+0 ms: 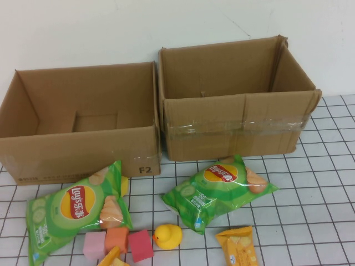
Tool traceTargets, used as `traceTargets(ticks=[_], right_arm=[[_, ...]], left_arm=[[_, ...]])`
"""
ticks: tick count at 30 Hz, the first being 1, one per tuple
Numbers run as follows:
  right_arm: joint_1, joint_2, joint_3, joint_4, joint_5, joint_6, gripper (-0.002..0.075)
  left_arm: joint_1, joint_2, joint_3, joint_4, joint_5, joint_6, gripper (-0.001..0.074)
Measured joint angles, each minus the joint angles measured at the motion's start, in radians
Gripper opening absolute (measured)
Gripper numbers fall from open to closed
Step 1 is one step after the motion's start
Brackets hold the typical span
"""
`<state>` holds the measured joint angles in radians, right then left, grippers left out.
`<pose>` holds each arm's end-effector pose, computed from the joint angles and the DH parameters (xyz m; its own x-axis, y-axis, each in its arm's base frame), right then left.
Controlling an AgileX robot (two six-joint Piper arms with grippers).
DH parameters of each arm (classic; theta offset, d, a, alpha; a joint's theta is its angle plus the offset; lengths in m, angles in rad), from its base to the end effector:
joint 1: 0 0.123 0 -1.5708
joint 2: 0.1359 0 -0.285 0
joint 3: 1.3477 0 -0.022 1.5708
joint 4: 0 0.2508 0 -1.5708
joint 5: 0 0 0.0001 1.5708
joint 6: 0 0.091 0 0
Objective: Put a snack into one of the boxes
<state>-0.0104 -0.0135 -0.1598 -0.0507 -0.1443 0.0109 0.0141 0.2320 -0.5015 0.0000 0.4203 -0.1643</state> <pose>0.0375 0.0003 0.2794 0.3932 -0.0434 -0.9184 0.0192 0.9991 -0.0390 0.0522 0.0007 0.3278 -0.0604 -0.1644 -0.9845 -0.0243 0.9863 -0.1632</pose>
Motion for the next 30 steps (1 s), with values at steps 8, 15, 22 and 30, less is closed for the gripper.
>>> traceTargets(ticks=[8,15,22,30], right_arm=[[0.0,0.192,-0.22,-0.055,0.326,-0.011,-0.0001],[0.0,0.512,-0.288,0.051,0.511,-0.146,-0.0001],[0.0,0.826,-0.332,0.4,0.669,-0.559,-0.0001],[0.0,1.029,-0.334,0.656,0.726,-0.894,-0.0001]], left_arm=[[0.0,0.353,-0.2,-0.091,0.323,-0.02,-0.0003],[0.0,0.581,-0.212,-0.271,0.34,0.097,-0.0003],[0.028,0.786,-0.224,-0.339,0.282,0.139,-0.0003],[0.242,0.967,-0.23,-0.585,0.275,0.364,-0.0003]])
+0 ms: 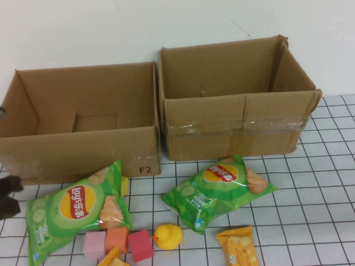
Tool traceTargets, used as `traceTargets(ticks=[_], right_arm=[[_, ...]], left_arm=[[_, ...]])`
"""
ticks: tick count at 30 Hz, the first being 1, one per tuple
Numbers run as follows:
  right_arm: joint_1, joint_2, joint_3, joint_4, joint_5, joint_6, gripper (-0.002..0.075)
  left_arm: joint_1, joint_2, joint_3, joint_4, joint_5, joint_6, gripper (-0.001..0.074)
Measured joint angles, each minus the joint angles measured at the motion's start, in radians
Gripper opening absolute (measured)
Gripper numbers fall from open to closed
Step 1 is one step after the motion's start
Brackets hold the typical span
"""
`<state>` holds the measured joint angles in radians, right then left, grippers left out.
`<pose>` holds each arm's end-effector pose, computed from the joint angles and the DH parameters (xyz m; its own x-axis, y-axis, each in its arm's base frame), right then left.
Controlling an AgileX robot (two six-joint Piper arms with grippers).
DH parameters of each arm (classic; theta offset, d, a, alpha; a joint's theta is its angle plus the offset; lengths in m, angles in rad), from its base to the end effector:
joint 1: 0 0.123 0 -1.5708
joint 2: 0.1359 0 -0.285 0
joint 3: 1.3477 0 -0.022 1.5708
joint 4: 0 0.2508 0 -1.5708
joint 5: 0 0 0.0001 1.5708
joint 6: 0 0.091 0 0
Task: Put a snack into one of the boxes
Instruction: Pick up the potato chip
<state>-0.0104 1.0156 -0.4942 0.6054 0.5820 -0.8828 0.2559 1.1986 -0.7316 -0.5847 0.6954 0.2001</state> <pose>0.1726 0.0267 0.2284 -0.6885 -0.3262 -0.6477 -0.4472 0.8941 0.0251 0.2221 0.0248 0.2564 -0.7654 -0.4582 -0.4519 -0.2621 0.8632 -0.4314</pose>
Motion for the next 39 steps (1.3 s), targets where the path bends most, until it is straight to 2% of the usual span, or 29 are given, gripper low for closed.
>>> traceTargets(ticks=[5,11,13,17,22,25,29,39], right_arm=[[0.0,0.017,-0.004,0.059,0.0,-0.08,-0.0001],[0.0,0.017,-0.004,0.072,0.0,-0.102,-0.0001],[0.0,0.017,-0.004,0.078,0.0,-0.106,-0.0001],[0.0,0.019,-0.004,0.082,0.001,-0.111,-0.0001],[0.0,0.019,-0.004,0.086,0.007,-0.111,-0.0001],[0.0,0.019,-0.004,0.088,0.007,-0.111,-0.0001],[0.0,0.019,-0.004,0.091,0.007,-0.111,-0.0001],[0.0,0.021,-0.004,0.091,0.007,-0.111,-0.0001]], left_arm=[[0.089,0.081,-0.007,-0.174,-0.014,0.148,-0.0003],[0.153,0.216,-0.058,-0.251,-0.027,0.142,0.0003],[0.169,0.274,-0.092,-0.261,-0.013,0.152,0.0032],[0.178,0.378,-0.159,-0.263,0.025,0.185,0.0186],[0.178,0.501,-0.216,-0.304,0.046,0.194,0.0485],[0.178,0.567,-0.251,-0.316,0.064,0.194,0.0578],[0.169,0.629,-0.29,-0.321,0.076,0.186,0.0603],[0.058,0.678,-0.336,-0.214,0.035,0.041,0.0608]])
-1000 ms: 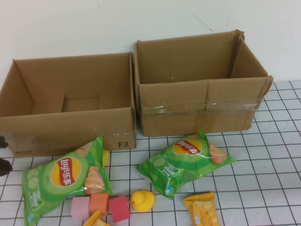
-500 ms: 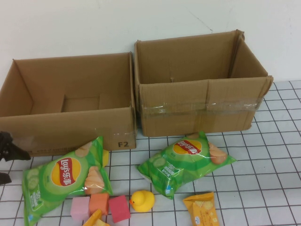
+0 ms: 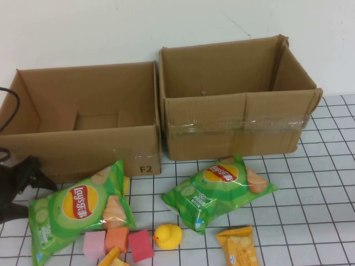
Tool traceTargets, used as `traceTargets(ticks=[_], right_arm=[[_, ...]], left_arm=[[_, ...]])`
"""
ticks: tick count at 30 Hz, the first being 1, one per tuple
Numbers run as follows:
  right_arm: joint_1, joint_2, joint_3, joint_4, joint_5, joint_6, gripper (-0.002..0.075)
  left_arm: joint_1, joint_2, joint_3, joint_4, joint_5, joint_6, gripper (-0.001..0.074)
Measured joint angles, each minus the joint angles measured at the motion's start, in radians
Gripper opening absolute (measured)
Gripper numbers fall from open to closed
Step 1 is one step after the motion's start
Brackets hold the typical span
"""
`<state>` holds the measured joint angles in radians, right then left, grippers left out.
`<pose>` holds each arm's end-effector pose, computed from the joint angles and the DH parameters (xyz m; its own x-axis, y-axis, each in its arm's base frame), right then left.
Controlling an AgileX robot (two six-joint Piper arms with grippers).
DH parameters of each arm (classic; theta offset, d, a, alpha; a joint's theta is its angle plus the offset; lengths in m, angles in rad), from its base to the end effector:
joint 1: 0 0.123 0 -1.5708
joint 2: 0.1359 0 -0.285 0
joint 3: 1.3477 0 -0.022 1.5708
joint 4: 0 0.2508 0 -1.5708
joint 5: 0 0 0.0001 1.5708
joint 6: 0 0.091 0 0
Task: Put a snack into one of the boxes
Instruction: Pick up the potato chip
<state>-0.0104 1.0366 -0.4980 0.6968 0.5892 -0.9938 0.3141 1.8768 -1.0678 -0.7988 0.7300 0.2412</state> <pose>0.1762 0.0307 0.2281 -0.6628 -0.3448 -0.6647 -0.4904 0.8707 0.0373 0.3440 0.0660 0.1548 -0.7783 -0.6228 -0.0795 -0.4942 0.6858 -0.5343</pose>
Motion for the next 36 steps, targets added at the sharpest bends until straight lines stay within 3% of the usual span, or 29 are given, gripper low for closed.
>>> traceTargets(ticks=[3,6,17,26,36], right_arm=[[0.0,0.0,0.0,0.0,0.0,0.0,-0.0001],[0.0,0.0,0.0,0.002,0.0,0.0,-0.0001],[0.0,0.0,0.0,0.018,0.0,0.0,-0.0001],[0.0,0.0,0.0,0.018,0.0,-0.002,-0.0001],[0.0,0.0,0.0,0.04,0.002,-0.02,-0.0001]], left_arm=[[-0.019,0.006,0.0,0.024,0.0,-0.056,0.058],[-0.02,0.009,-0.002,0.039,0.003,-0.078,0.0496],[-0.02,0.01,-0.004,0.049,0.046,-0.081,0.0047],[-0.029,0.018,-0.004,0.063,0.164,0.005,0.0008],[-0.029,-0.154,-0.004,0.131,0.261,0.052,0.0006]])
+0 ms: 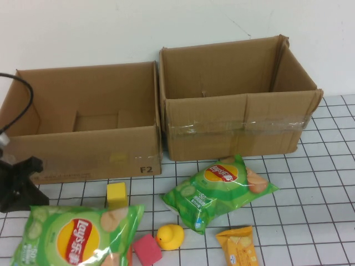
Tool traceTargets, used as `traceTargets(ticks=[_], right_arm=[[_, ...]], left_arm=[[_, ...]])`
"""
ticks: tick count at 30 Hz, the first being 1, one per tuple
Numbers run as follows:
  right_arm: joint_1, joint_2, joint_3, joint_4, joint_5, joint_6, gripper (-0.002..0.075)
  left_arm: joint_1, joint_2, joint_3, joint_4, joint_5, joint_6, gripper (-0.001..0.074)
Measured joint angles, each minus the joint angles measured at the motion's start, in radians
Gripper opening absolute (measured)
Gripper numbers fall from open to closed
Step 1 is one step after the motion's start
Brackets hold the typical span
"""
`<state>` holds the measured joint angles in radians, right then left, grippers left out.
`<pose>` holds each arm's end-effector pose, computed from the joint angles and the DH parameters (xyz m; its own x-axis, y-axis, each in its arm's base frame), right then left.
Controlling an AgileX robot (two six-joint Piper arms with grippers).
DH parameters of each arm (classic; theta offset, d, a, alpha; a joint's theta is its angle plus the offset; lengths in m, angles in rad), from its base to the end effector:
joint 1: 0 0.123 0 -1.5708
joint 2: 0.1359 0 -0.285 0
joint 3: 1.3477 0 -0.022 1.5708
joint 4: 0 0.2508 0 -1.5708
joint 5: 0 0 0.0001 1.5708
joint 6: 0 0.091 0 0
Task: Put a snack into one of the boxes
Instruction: Pick up the potato chip, then place the potato chip in the potato chip box
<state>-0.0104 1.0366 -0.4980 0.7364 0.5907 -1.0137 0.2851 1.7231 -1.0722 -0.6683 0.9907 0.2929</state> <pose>0.1766 0.0323 0.2293 -0.6590 -0.3271 -0.6773 -0.4893 0.8703 0.0558 0.3155 0.0433 0.2037 -0.9248 -0.3737 -0.0715 -0.2835 0.8021 -0.5255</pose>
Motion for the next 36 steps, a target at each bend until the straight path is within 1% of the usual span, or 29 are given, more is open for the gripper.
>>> traceTargets(ticks=[6,21,28,36], right_arm=[[0.0,0.0,0.0,0.011,0.003,-0.002,-0.0001],[0.0,0.0,0.0,0.023,0.007,-0.007,-0.0001],[0.0,0.0,0.0,0.035,0.007,-0.02,-0.0001],[0.0,0.0,0.0,0.039,0.007,-0.026,-0.0001]], left_arm=[[0.0,-0.094,0.0,-0.001,0.045,0.027,0.0006],[0.0,-0.238,-0.02,-0.222,0.192,0.16,0.0002],[0.0,-0.263,-0.144,-0.268,0.216,0.172,0.0001],[0.0,-0.263,-0.386,-0.355,0.227,0.125,0.0001]])
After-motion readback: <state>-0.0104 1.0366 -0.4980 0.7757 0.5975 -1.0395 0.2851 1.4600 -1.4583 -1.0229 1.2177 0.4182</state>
